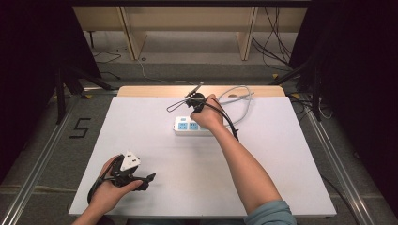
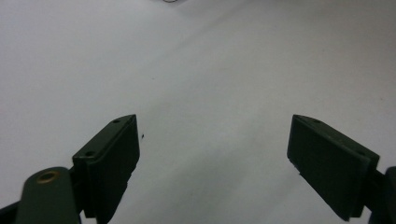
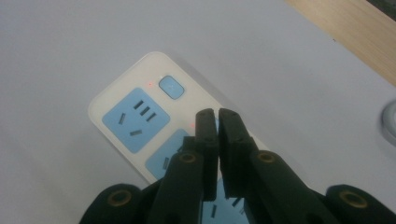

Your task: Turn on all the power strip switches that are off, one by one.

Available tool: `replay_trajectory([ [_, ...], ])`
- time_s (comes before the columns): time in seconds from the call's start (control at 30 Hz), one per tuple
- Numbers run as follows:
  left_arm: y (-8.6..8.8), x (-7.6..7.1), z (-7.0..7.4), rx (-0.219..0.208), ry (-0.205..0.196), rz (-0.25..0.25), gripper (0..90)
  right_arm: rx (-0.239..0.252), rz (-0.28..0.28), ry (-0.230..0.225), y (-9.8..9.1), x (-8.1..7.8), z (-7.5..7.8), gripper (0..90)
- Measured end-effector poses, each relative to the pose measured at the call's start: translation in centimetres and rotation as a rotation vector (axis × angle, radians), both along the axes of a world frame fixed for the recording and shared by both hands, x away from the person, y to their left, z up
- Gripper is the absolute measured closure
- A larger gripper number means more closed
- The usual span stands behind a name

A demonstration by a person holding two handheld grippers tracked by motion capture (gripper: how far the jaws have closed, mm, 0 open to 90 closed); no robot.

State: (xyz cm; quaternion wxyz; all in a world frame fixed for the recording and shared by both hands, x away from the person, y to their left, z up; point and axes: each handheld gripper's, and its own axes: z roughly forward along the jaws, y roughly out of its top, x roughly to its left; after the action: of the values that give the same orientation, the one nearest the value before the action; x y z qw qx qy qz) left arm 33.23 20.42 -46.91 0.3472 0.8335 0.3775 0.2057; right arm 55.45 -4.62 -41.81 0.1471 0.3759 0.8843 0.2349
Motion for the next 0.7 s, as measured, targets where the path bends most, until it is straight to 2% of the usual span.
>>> replay_trajectory([
  [0.07,0.0,0.0,0.0,-0.003,0.0,0.003,16.8,0.014,0.0,-0.015,-0.7,-0.3,0.2,86.6],
  [0.3,0.1,0.0,-0.1,-0.011,0.003,0.014,16.8,0.057,-0.013,-0.016,-2.8,-1.7,0.5,79.2],
  [0.4,0.1,0.0,-0.1,-0.009,0.003,0.015,16.8,0.075,-0.02,-0.026,-4.3,-2.6,0.4,75.8],
  [0.57,0.2,0.1,-0.1,-0.005,0.005,0.02,16.7,0.124,-0.018,-0.053,-7.3,-4.7,0.2,68.7],
  [0.7,0.3,0.1,-0.1,-0.002,0.004,0.024,16.7,0.175,-0.046,-0.086,-9.9,-7.0,0.0,63.8],
])
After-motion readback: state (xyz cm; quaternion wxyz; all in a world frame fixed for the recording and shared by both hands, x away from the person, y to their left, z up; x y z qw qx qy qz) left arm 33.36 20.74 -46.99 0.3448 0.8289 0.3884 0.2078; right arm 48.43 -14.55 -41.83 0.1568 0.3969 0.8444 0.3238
